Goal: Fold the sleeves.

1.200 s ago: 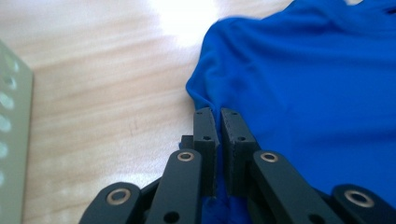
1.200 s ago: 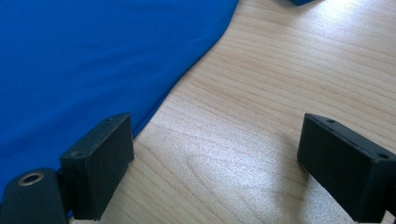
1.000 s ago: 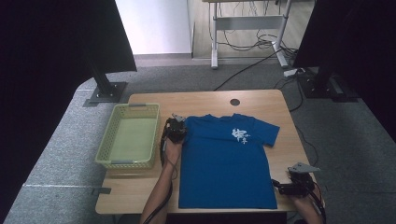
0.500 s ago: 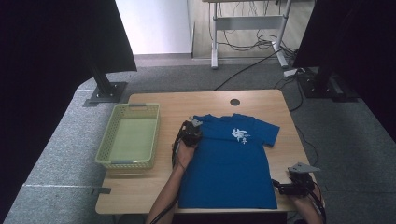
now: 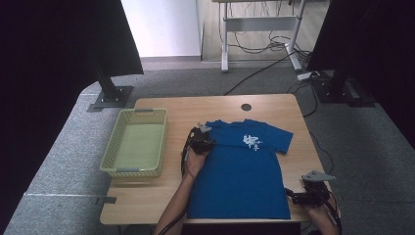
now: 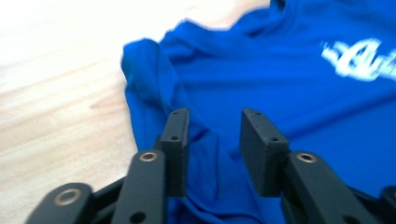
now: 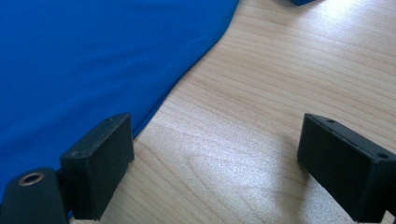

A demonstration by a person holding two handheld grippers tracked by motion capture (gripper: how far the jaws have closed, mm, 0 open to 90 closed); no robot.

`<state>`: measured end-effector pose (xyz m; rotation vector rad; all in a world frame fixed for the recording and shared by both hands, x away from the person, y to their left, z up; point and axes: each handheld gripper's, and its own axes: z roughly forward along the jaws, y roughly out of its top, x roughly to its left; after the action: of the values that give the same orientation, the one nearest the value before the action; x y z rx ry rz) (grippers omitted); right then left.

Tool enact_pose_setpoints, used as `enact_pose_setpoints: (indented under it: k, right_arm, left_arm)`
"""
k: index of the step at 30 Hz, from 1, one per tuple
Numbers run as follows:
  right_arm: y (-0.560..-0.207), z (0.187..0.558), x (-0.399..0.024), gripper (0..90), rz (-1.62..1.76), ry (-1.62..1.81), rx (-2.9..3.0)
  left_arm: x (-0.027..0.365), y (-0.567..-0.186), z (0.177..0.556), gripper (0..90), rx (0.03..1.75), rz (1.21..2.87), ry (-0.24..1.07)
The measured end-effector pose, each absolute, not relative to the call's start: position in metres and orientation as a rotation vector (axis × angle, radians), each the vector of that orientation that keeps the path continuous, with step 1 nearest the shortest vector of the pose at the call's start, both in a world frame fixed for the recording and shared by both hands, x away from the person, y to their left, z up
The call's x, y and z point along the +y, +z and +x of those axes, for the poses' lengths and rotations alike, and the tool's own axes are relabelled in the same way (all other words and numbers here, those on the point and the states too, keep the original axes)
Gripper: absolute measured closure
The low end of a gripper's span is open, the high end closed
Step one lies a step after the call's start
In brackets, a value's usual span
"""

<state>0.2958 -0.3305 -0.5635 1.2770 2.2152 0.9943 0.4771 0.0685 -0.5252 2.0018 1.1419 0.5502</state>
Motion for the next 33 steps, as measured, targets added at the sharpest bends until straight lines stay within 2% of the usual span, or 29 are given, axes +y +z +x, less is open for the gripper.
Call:
enact_pose_setpoints:
  k: [6,14,16,24,33]
  right_arm:
    - [-0.564,0.296,-0.33,10.4,1.278,0.995,2.215]
    - [-0.564,0.296,-0.33,10.4,1.278,0.994,2.215]
    - [-0.564,0.296,-0.33,10.4,1.277,0.994,2.215]
    - [-0.564,0.296,-0.33,10.4,1.277,0.994,2.215]
    - [-0.564,0.296,-0.33,10.4,1.277,0.994,2.216]
  left_arm:
    - [0.079,-0.513,0.477,60.0,1.164,1.982,0.554]
    - [0.08,-0.535,0.479,60.3,1.199,2.049,0.536]
    - [0.078,-0.539,0.479,62.9,1.192,2.066,0.556]
    - [0.073,-0.535,0.473,86.2,1.144,2.064,0.609]
    - [0.052,-0.518,0.465,87.4,1.032,2.017,0.554]
